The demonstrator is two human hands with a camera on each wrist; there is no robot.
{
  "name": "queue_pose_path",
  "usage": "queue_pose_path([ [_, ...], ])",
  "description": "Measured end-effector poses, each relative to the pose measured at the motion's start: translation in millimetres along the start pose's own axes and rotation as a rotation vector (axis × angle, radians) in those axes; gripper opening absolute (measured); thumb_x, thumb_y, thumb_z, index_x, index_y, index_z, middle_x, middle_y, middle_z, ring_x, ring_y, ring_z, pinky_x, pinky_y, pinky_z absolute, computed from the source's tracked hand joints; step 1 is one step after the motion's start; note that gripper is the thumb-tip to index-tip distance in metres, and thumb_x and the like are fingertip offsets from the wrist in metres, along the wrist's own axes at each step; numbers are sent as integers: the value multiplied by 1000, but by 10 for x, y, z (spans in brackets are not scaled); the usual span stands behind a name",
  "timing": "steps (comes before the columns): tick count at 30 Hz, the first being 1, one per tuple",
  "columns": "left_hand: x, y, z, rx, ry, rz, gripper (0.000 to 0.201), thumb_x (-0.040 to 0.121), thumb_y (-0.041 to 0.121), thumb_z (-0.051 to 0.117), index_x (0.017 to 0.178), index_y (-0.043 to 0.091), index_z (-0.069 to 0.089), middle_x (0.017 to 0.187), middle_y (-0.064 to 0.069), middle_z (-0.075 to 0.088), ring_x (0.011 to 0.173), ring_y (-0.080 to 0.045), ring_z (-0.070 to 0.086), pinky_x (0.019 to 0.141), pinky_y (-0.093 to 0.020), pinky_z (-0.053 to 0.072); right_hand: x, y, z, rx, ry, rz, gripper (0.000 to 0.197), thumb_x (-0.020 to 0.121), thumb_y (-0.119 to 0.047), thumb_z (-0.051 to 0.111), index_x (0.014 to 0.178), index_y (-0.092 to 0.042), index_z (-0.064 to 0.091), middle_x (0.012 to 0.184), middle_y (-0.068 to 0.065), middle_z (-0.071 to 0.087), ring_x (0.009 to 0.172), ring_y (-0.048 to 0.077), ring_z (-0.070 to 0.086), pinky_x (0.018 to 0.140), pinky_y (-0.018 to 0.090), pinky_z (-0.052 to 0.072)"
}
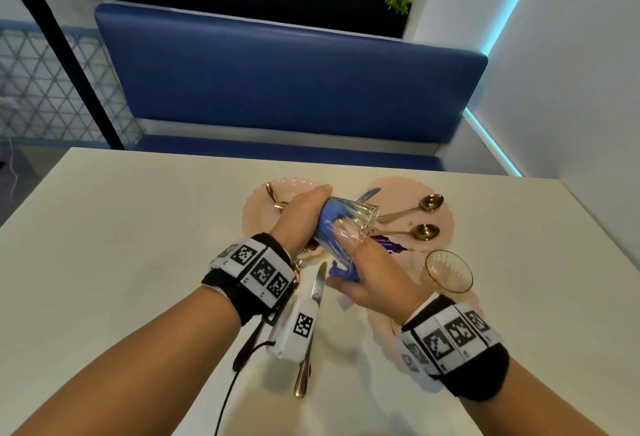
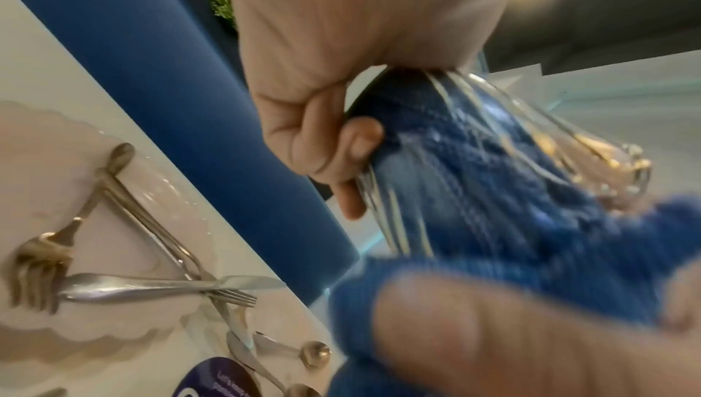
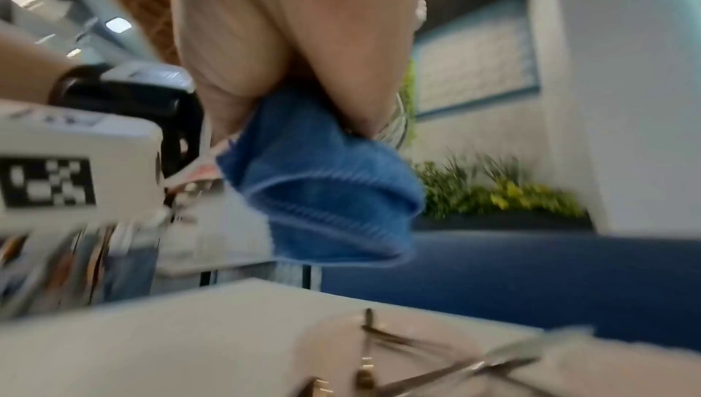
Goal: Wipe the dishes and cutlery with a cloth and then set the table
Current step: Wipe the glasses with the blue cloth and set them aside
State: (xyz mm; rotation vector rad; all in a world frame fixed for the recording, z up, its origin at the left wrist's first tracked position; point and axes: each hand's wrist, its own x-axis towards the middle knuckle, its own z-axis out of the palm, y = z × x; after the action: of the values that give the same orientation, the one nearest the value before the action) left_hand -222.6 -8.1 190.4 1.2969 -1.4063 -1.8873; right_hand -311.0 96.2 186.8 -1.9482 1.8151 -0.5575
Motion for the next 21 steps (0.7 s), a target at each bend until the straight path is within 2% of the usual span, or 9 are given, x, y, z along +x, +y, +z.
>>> queue_pose_path([
  [2, -17, -23, -3, 4, -6, 214, 31, 96, 34, 39, 84, 11, 57, 79, -8, 58, 75, -20, 55, 78, -35, 46, 19, 36, 3, 426, 64, 123, 41, 79, -13, 71, 116, -8, 53, 105, 11, 63, 93, 25, 63, 87, 37, 51],
  [5, -49, -143, -65, 140, -6, 535, 32, 99, 24, 37, 72, 11, 51, 70, 1, 51, 60, -3, 45, 64, -17, 42, 40, 140, 6, 1066, 69, 254, 52, 71, -7, 70, 121, -11, 54, 100, 5, 67, 85, 17, 67, 74, 33, 56],
  [7, -27, -220, -86, 206, -51, 594, 34, 96, 28, 37, 79, 1, 48, 72, -4, 49, 59, -5, 43, 59, -16, 39, 62, 168, 7, 1178, 107, 280, 45, 71, -5, 68, 114, -8, 57, 90, 7, 67, 71, 15, 68, 61, 28, 55],
  [9, 28, -252, -157, 221, -125, 489, 29, 94, 33, 40, 82, 8, 49, 74, -2, 51, 63, -8, 49, 60, -22, 42, 71, 195, -37, 1122, 129, 307, 45, 73, -7, 72, 115, -5, 57, 84, 7, 68, 66, 13, 67, 62, 30, 54],
  [11, 64, -230, -269, 140, -289, 180, 24, 89, 39, 49, 93, 16, 54, 89, -6, 59, 77, -20, 58, 66, -31, 47, 76, 238, -121, 952, 79, 276, 38, 74, -14, 72, 109, -7, 60, 79, 5, 70, 68, 13, 67, 68, 33, 55],
  [13, 64, -201, -360, 66, -505, -60, 44, 79, 44, 58, 112, 16, 57, 106, -13, 63, 87, -28, 62, 70, -35, 52, 98, 248, -209, 811, -58, 235, 30, 76, -15, 71, 104, -7, 62, 85, 12, 70, 77, 21, 68, 76, 35, 55],
  [16, 28, -200, -379, -29, -649, -119, 45, 77, 45, 61, 111, 16, 62, 105, -15, 64, 86, -27, 63, 72, -37, 54, 163, 211, -201, 773, -96, 182, 29, 76, -14, 72, 102, -7, 61, 94, 14, 70, 86, 26, 68, 79, 35, 55],
  [18, 3, -208, -350, -142, -572, -104, 37, 80, 42, 58, 105, 16, 65, 99, -13, 65, 78, -24, 63, 64, -32, 54, 173, 176, -138, 831, 95, 188, 31, 77, -5, 70, 104, -15, 60, 96, 6, 71, 87, 17, 69, 77, 28, 55],
  [21, -15, -220, -323, -264, -467, 22, 29, 91, 34, 52, 106, 12, 65, 94, -7, 69, 75, -18, 67, 63, -26, 55, 167, 147, 11, 829, 274, 131, 48, 83, -9, 65, 125, -23, 46, 126, 5, 59, 113, 16, 59, 94, 32, 50],
])
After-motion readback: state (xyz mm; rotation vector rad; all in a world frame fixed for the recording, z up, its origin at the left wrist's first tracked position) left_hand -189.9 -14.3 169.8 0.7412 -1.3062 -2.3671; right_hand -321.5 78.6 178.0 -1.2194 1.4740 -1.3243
